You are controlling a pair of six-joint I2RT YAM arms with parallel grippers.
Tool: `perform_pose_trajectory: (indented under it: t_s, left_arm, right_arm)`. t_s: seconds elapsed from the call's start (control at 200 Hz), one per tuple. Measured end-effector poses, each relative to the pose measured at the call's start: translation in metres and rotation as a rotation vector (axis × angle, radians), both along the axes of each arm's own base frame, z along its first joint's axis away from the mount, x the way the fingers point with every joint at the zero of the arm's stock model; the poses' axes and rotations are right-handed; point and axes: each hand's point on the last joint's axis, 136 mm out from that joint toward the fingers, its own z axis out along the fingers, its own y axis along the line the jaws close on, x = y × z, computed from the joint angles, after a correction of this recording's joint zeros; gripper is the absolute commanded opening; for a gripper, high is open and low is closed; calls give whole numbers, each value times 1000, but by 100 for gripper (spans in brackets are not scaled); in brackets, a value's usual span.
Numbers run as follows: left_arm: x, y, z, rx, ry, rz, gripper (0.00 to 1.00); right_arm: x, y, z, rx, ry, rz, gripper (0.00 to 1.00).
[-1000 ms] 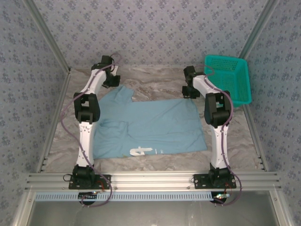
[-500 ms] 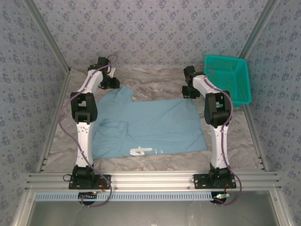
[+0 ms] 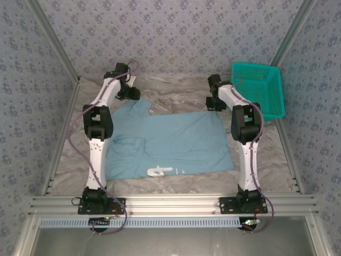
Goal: Fold the inside-out t-shirt
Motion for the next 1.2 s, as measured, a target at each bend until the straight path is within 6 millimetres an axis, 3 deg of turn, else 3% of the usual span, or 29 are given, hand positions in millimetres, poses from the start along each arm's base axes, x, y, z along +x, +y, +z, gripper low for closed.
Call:
perform_pose_trajectory:
  t_s: [0.34,0.495,0.789,1.009,1.199]
  left_arm:
    - [-2,-1,-25,20,53,-12,54]
    - [4,2,-23,49,33,-1,46]
    - [15,6,-19,75,1,10,20]
    - [17,12,-23,73,9,27,12]
    - [21,29,-21,64,5,68,12]
  right_arm:
    - [0,0,0,1,0,1,23]
    - [0,1,0,3,1,1,23]
    - [1,1,0,3,0,1,20]
    - [1,0,0,0,2,8,13]
    - [1,0,1,-4,8,6,10]
